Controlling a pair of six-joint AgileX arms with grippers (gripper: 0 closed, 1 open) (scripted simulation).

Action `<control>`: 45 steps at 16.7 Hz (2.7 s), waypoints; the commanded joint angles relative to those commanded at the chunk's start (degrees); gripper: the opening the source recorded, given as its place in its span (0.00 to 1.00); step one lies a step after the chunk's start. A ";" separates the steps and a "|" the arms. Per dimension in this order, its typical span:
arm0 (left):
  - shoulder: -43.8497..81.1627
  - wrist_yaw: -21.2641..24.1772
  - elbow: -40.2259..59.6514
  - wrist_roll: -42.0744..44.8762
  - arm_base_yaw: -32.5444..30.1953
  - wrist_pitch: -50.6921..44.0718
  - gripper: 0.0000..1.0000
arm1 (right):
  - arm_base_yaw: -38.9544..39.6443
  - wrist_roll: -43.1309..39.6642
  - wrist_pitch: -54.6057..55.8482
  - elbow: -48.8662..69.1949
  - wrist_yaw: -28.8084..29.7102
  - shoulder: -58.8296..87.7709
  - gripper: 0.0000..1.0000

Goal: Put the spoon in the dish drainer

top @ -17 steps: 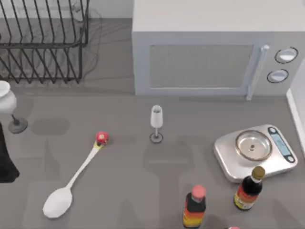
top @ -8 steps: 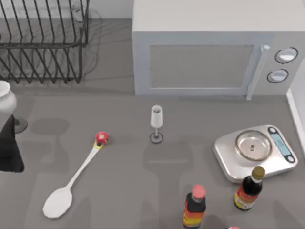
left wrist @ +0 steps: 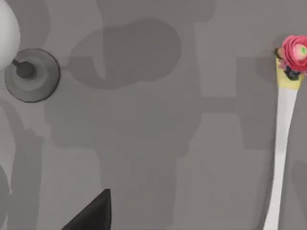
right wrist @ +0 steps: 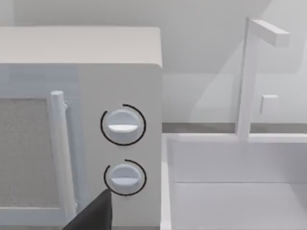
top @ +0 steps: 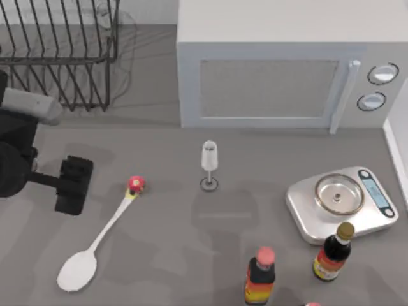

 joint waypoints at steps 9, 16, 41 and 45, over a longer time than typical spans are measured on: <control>35.12 0.15 26.32 0.93 -8.85 -20.73 1.00 | 0.00 0.00 0.00 0.00 0.00 0.00 1.00; 37.82 0.16 28.88 1.01 -9.39 -22.30 1.00 | 0.00 0.00 0.00 0.00 0.00 0.00 1.00; 47.79 0.21 16.96 1.31 -9.55 -0.56 0.32 | 0.00 0.00 0.00 0.00 0.00 0.00 1.00; 47.79 0.21 16.96 1.31 -9.55 -0.56 0.02 | 0.00 0.00 0.00 0.00 0.00 0.00 1.00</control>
